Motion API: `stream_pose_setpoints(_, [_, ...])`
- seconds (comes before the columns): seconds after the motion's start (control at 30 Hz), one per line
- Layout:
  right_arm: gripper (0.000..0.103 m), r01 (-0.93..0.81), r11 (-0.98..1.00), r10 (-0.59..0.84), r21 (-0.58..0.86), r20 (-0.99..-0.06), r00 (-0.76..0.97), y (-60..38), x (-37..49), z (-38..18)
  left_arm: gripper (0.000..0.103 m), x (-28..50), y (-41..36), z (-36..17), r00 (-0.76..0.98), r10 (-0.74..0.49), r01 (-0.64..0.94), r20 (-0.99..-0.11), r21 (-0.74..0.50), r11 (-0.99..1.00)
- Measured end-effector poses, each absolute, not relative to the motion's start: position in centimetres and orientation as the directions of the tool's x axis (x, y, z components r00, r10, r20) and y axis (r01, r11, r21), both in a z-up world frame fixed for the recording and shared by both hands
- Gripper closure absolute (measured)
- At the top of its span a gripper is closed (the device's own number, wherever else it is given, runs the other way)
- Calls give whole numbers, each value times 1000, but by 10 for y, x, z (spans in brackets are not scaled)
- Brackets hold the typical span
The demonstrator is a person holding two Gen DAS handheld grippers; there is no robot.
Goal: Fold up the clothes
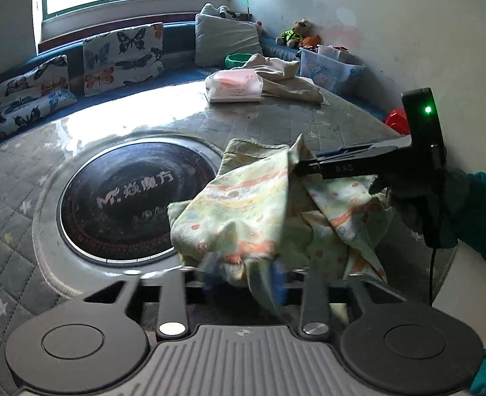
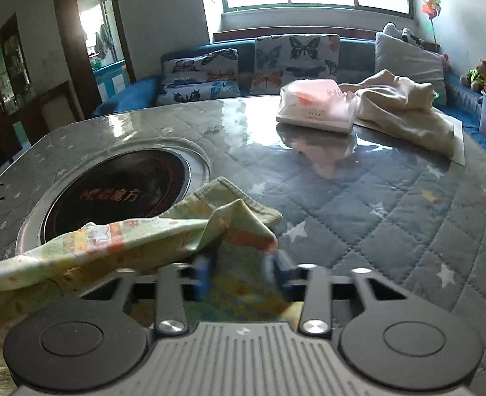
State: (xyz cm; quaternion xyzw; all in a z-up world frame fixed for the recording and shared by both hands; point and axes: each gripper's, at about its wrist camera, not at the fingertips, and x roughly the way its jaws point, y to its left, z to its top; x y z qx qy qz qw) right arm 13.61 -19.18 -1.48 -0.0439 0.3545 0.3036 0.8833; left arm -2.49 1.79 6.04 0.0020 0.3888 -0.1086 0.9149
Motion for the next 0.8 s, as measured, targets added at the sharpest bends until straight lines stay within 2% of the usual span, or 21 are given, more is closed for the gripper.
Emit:
stream_pose_setpoints(0.1, [94,-559,818,504,135,-637,584,-200,131,-9,46,-17,10,64,686,-201,218,-700,-67,974])
stream_pose_setpoints(0.17, [95,-552,824,502,125,-612,611,-209,124,-1,41,-6,1,64,689,-205,235,-695,-53,971])
stream_pose_setpoints(0.6, [95,-486,867,472,113,-498,727,-265,73,50,42,71,-54,19,620,-198,303,-759,-1,953])
stream_pose_setpoints(0.63, [95,-479,870,469,116,-491,734,-270,70,52,43,71,-57,16,620,-196,309,-760,7,951])
stream_pose_setpoints(0.7, [95,-458,881,456,121,-481,749,-279,64,56,57,72,-60,13,621,-194,317,-760,17,948])
stream_pose_setpoints(0.77, [95,-423,898,427,123,-477,768,-290,59,58,79,73,-58,11,617,-197,316,-762,11,949])
stream_pose_setpoints(0.8, [95,-405,906,413,125,-475,777,-295,57,58,85,74,-55,10,612,-201,313,-765,1,950])
